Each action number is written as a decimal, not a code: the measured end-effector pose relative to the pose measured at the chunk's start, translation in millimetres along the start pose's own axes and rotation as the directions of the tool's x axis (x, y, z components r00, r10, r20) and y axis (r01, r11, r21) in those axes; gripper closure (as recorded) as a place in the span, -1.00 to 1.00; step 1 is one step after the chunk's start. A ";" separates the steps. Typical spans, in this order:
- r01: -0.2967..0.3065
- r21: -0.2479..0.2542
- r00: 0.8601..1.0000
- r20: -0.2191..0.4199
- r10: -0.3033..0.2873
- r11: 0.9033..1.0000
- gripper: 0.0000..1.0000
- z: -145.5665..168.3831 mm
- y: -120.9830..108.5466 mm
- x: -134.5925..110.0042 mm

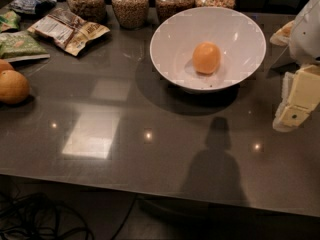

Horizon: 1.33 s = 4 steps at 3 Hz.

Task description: Pick orange from white bowl

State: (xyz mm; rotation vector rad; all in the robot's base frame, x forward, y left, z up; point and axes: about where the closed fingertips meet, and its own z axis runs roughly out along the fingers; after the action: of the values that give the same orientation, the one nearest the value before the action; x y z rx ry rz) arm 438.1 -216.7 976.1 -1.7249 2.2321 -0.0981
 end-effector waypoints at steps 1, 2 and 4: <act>0.000 0.000 1.000 0.001 0.000 1.000 -1.00 0.0 -0.1 -0.1; 0.000 0.023 0.996 0.085 -0.002 1.000 -1.00 1.9 -12.0 -12.6; -0.061 0.082 0.936 0.352 0.028 0.995 -1.00 19.0 -85.9 -79.4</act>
Offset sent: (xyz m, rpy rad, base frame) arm 0.0363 0.0209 0.0055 0.1884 -0.0924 0.0428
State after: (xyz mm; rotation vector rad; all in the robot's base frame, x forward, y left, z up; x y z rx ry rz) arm 541.2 -161.5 995.6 -1.5060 1.9708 0.1090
